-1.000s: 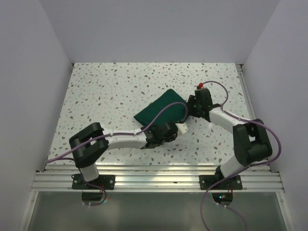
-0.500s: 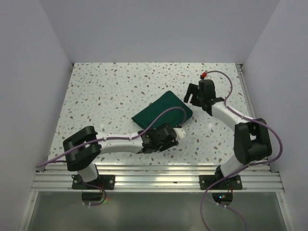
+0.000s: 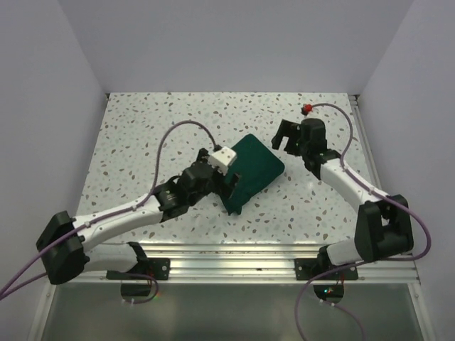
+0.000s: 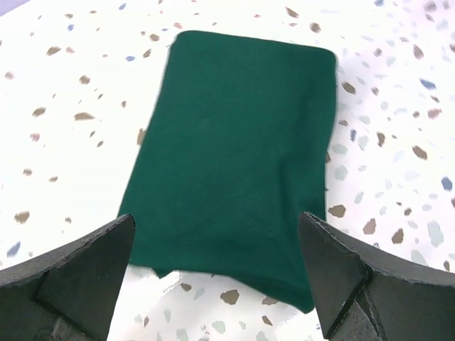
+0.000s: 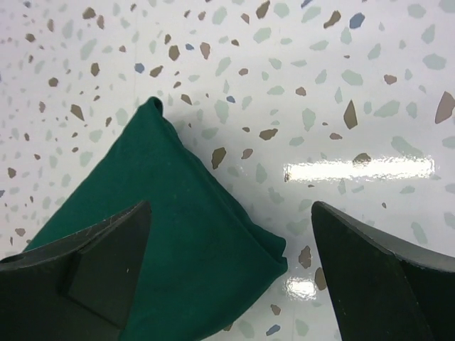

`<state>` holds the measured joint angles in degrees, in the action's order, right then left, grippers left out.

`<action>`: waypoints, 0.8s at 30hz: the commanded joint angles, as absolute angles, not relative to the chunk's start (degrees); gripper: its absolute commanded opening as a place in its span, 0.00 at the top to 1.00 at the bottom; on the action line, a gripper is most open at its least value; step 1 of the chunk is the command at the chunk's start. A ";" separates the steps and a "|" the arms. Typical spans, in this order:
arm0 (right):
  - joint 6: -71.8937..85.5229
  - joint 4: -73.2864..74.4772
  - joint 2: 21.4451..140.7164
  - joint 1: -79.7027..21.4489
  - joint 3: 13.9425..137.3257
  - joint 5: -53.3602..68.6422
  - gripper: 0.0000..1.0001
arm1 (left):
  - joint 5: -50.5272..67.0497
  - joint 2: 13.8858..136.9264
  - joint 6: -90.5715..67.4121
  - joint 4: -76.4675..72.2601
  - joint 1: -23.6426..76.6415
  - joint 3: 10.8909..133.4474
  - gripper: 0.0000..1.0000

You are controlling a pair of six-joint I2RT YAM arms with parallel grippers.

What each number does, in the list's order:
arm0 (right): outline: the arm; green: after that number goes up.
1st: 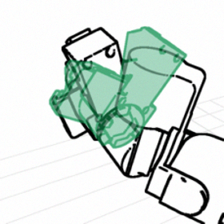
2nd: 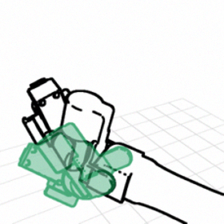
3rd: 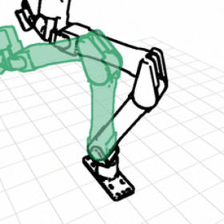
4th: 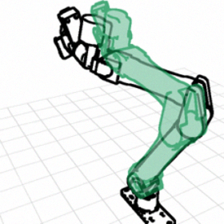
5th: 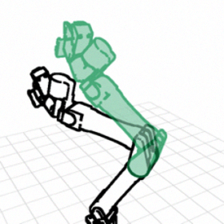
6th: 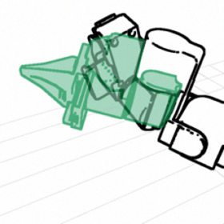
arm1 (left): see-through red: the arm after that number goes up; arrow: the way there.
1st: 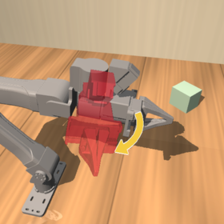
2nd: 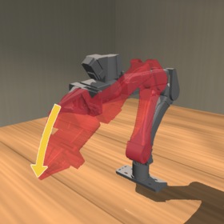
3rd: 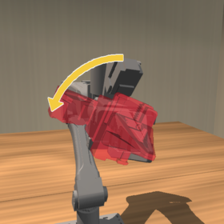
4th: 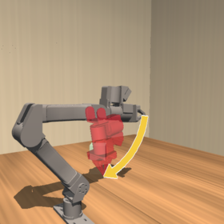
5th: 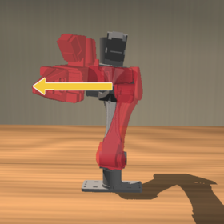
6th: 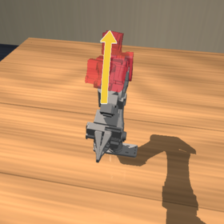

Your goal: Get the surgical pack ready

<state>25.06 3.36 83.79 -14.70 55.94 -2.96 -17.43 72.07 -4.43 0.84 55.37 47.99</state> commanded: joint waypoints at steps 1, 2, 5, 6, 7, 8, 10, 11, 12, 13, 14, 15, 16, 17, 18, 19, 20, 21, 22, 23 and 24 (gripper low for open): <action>23.12 -3.68 76.14 -14.59 49.86 -1.76 0.01 | -16.07 65.58 -13.69 -7.29 51.33 40.79 0.00; 23.03 -4.74 74.72 -14.59 48.36 -1.76 0.01 | -17.91 64.44 -14.67 -7.90 50.98 39.65 0.00; 22.77 -6.94 68.92 -14.59 42.82 -4.81 0.02 | -20.47 60.04 -18.36 -8.70 47.91 35.17 0.00; 22.76 -7.12 66.04 -14.59 40.28 -6.05 0.01 | -21.44 57.51 -19.59 -9.14 45.81 32.46 0.00; 22.24 -7.38 64.79 -14.68 39.04 -6.85 0.01 | -20.75 56.18 -21.08 -10.10 44.23 30.78 0.00; 21.89 -7.47 63.38 -14.59 37.89 -7.73 0.01 | -20.31 54.86 -22.22 -10.89 42.64 29.28 0.00; 20.84 -7.73 59.88 -14.59 34.90 -8.09 0.01 | -18.90 51.34 -24.51 -11.60 37.28 25.59 0.00; 20.66 -8.00 58.98 -14.59 33.94 -7.56 0.01 | -17.77 49.41 -24.96 -11.78 34.39 23.75 0.00; 20.39 -8.26 58.10 -14.59 32.36 -7.47 0.01 | -17.41 48.61 -25.40 -11.95 33.41 23.03 0.00; 20.13 -8.61 56.88 -14.59 31.65 -7.04 0.02 | -17.32 47.73 -25.49 -12.30 32.79 22.42 0.00; 20.13 -9.05 56.52 -14.59 31.12 -6.94 0.01 | -17.14 46.68 -25.58 -12.22 31.91 21.63 0.00; 20.30 -8.97 56.34 -14.59 30.50 -7.38 0.01 | -17.14 46.41 -25.84 -12.04 31.64 21.36 0.00; 20.30 -8.79 56.16 -14.59 30.50 -7.56 0.01 | -17.14 46.23 -26.01 -11.95 31.29 21.27 0.00; 20.30 -8.35 56.42 -14.59 30.50 -7.65 0.01 | -16.96 46.14 -26.10 -11.87 31.03 21.10 0.00; 20.22 -8.26 56.51 -14.59 30.41 -7.73 0.02 | -16.96 46.06 -26.10 -11.78 30.94 21.01 0.00; 20.30 -8.17 56.51 -14.59 30.41 -7.91 0.01 | -17.05 45.97 -26.19 -11.86 30.94 20.92 0.00; 20.30 -8.26 56.69 -14.59 30.32 -7.91 0.01 | -16.96 45.88 -26.10 -11.95 30.94 20.74 0.00; 20.30 -8.35 56.69 -14.59 30.32 -7.74 0.01 | -16.96 45.88 -26.10 -11.87 30.85 20.74 0.00; 20.39 -8.35 56.69 -14.59 30.32 -7.82 0.02 | -17.05 45.79 -26.10 -11.87 30.85 20.74 0.00; 20.48 -8.44 56.69 -14.59 30.24 -7.74 0.01 | -16.88 45.79 -26.10 -11.87 30.76 20.57 0.00; 20.39 -8.44 56.86 -14.59 30.32 -7.73 0.01 | -16.88 45.88 -26.02 -11.87 30.76 20.65 0.00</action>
